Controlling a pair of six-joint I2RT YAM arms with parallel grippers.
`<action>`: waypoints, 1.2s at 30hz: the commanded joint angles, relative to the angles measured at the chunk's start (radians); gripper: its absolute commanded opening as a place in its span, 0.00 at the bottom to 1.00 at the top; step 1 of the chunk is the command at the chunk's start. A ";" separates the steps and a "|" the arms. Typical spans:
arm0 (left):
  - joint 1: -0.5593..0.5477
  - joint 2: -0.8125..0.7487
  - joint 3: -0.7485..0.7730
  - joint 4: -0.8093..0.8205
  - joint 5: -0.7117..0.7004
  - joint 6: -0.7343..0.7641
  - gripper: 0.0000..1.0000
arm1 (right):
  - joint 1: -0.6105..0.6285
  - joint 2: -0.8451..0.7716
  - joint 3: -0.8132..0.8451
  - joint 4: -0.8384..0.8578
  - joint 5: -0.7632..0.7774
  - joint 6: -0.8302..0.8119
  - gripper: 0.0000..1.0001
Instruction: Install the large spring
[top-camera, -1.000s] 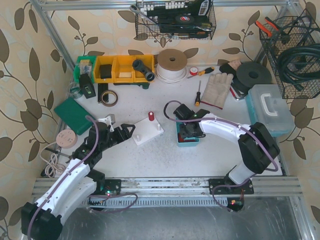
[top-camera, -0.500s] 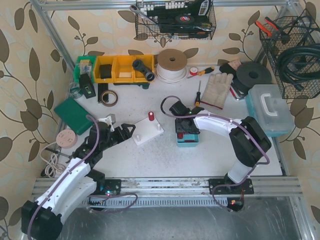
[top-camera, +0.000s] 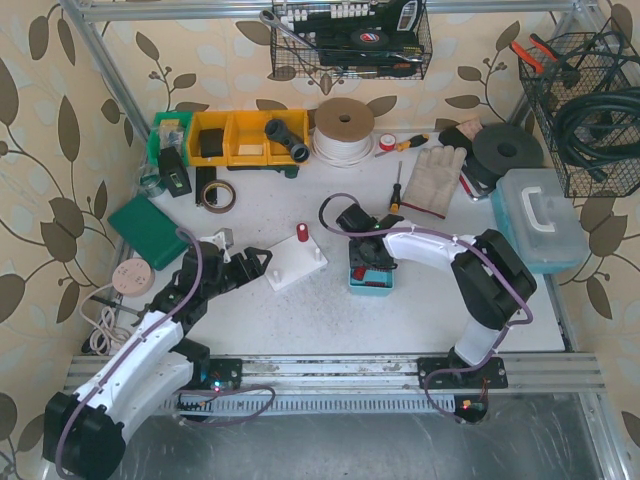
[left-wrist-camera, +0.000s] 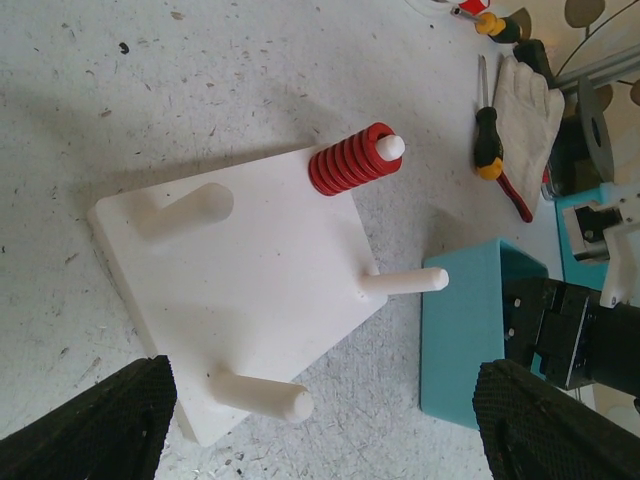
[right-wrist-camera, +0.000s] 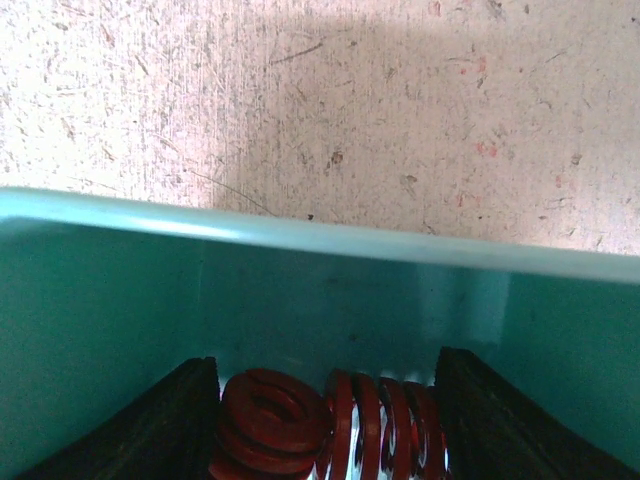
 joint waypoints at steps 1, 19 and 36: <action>-0.004 0.006 0.031 0.040 0.026 0.014 0.84 | 0.011 -0.014 0.016 -0.041 0.012 -0.020 0.59; -0.004 0.018 0.038 0.038 0.025 0.012 0.84 | 0.049 -0.105 0.065 -0.139 -0.026 -0.093 0.52; -0.004 -0.001 0.030 0.038 0.026 0.012 0.84 | 0.036 -0.106 0.086 -0.231 -0.160 -0.686 0.54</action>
